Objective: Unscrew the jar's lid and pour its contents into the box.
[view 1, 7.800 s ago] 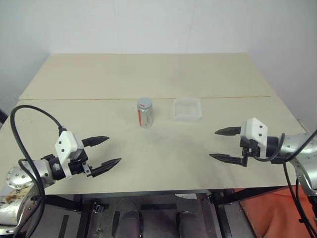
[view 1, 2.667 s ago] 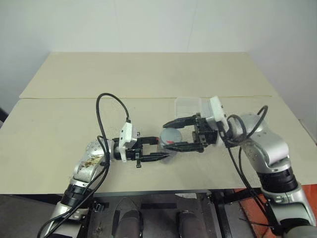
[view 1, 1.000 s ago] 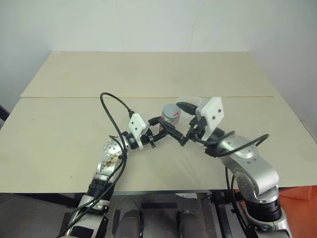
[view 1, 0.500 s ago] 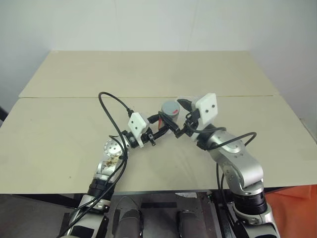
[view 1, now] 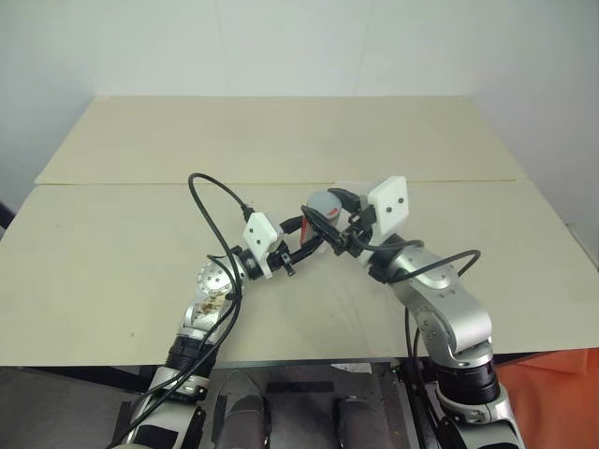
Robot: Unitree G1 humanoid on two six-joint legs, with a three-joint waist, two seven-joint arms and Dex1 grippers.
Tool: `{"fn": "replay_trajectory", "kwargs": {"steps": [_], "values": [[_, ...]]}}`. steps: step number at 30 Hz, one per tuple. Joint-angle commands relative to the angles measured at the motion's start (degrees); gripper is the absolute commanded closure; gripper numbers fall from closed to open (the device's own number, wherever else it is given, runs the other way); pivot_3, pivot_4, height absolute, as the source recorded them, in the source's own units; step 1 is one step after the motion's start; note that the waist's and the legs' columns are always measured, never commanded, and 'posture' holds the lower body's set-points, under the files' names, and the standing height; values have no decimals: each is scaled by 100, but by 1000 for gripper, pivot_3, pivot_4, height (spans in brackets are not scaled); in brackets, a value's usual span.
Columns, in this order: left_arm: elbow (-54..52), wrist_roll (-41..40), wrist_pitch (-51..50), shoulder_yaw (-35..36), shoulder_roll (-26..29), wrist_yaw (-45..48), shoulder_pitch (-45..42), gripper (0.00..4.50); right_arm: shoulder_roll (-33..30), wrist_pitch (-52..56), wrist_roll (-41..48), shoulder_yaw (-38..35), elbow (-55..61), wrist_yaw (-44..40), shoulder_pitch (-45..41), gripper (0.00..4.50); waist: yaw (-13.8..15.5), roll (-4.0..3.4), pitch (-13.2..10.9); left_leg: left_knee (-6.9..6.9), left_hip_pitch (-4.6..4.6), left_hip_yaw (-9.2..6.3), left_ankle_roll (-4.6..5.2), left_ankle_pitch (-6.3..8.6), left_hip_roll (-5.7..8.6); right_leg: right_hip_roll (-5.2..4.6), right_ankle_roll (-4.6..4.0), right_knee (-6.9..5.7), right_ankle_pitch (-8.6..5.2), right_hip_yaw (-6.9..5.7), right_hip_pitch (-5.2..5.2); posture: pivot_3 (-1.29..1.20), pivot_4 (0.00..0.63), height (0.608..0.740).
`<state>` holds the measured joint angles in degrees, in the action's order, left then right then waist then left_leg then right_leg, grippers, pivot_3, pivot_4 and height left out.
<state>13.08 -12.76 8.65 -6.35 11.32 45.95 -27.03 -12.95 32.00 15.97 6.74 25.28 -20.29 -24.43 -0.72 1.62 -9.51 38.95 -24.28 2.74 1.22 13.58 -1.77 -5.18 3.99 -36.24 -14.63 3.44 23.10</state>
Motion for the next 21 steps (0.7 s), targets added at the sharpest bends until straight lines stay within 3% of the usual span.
{"fn": "replay_trajectory", "kwargs": {"steps": [1,7,14,21], "values": [[-216,-201,-14,-37,37,278,-68,2580,-83,-208,14,-101,119,-106,-62,1717,0,0,0,0,0,0,0,0,0,0,0,0,0,0,0,0,150,740],[-810,-844,-471,-131,380,1169,189,2580,-766,-332,679,-291,-24,-1455,-164,1717,-4,0,0,-1,0,6,0,0,0,0,0,2,0,0,-1,0,150,740],[-1561,-1625,-1226,-131,1038,2261,360,2580,-1799,-718,1608,-347,-700,-3919,-681,1717,-9,0,0,1,5,4,0,0,-5,3,-1,-1,0,0,-5,0,150,740],[-1933,-2001,-1665,-214,1242,2866,170,2580,-2052,-1167,1744,154,-2183,-6172,-1739,1717,-10,0,0,4,7,3,0,0,-6,6,-1,-2,1,0,-6,0,150,740]]}}
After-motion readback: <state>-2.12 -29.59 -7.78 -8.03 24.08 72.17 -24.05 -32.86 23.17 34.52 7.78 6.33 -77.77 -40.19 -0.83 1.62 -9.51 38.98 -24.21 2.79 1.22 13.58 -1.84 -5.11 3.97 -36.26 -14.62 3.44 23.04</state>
